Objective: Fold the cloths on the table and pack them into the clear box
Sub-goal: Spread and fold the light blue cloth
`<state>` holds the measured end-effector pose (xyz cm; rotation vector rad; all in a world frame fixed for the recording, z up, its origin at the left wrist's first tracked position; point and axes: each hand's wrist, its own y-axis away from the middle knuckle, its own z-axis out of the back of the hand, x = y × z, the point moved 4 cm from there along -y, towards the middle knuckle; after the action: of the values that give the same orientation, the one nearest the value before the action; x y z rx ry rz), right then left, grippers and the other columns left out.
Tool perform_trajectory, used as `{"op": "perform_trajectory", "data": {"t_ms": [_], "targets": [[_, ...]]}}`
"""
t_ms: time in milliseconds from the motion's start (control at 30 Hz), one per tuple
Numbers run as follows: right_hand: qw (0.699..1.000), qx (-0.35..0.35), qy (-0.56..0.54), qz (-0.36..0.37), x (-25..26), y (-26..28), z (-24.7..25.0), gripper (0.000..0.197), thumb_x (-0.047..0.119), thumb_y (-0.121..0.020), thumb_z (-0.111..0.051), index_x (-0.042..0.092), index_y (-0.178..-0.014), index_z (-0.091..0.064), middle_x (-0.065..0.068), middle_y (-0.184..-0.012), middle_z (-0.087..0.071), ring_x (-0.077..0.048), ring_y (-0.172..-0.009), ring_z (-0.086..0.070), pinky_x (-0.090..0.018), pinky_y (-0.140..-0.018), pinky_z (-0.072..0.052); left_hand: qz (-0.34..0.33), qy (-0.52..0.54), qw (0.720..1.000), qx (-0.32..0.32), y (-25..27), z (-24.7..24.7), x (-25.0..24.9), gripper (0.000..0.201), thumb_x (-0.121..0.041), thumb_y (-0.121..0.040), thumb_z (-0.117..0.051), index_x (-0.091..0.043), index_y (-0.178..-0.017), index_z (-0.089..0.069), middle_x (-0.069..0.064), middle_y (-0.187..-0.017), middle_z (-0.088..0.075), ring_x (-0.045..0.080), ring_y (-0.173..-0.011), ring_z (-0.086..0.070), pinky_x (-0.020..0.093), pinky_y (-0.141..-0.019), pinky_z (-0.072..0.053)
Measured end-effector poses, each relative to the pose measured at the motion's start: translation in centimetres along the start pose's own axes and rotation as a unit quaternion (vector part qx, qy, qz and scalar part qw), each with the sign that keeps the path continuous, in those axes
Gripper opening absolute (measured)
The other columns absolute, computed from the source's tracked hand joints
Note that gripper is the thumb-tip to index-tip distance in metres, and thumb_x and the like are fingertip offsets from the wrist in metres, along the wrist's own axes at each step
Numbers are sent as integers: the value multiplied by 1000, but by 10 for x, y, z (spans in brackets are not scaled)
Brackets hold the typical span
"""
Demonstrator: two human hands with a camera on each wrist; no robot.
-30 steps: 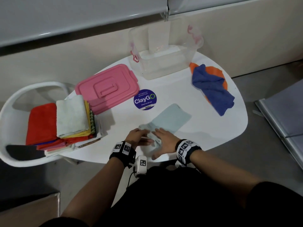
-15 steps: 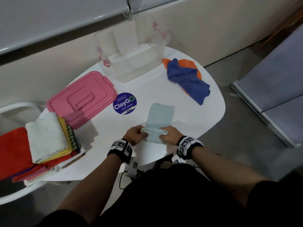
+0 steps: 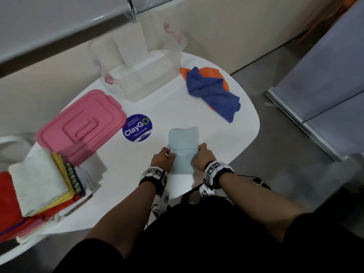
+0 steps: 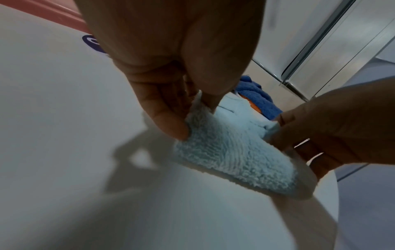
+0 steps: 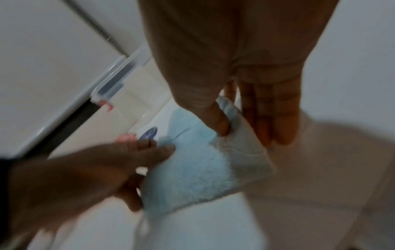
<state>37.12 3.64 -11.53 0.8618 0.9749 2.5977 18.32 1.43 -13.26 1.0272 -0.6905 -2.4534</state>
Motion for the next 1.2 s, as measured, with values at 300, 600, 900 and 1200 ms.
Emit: {"op": "perform_trajectory", "data": {"t_ms": [300,600,900,1200], "targets": [[889,-47,258,376,8,1,-3,41,4,-55,-70,22,-91,-64,-7,-96,-54,-33,-83,-57,-31,-66,-30,-382,-200,901,-54,12,6,-8,47,-7,-60,-68,-20,-104,-59,4,-116,-60,31,-104,-56,44,-79,-50],[872,50,318,369,-4,-8,4,72,27,-66,-75,25,-135,-52,-6,-127,-49,-26,-113,-48,-37,-85,-41,-375,-193,906,32,8,3,15,76,-34,-63,-63,-16,-136,-50,3,-150,-43,25,-133,-46,41,-100,-47],[978,109,-43,170,16,-39,47,42,51,-73,-57,15,-95,-61,-11,-89,-66,-31,-88,-61,-38,-81,-45,-76,63,994,-35,-16,25,-13,56,-69,-82,-49,-19,-106,-61,2,-95,-71,24,-89,-65,29,-78,-45],[992,77,19,94,24,-76,47,38,53,-96,-50,15,-102,-49,-6,-99,-60,-26,-93,-56,-33,-79,-40,43,71,990,-114,-46,10,-32,53,-63,-94,-41,-11,-92,-49,18,-87,-67,38,-85,-62,38,-71,-45]]}}
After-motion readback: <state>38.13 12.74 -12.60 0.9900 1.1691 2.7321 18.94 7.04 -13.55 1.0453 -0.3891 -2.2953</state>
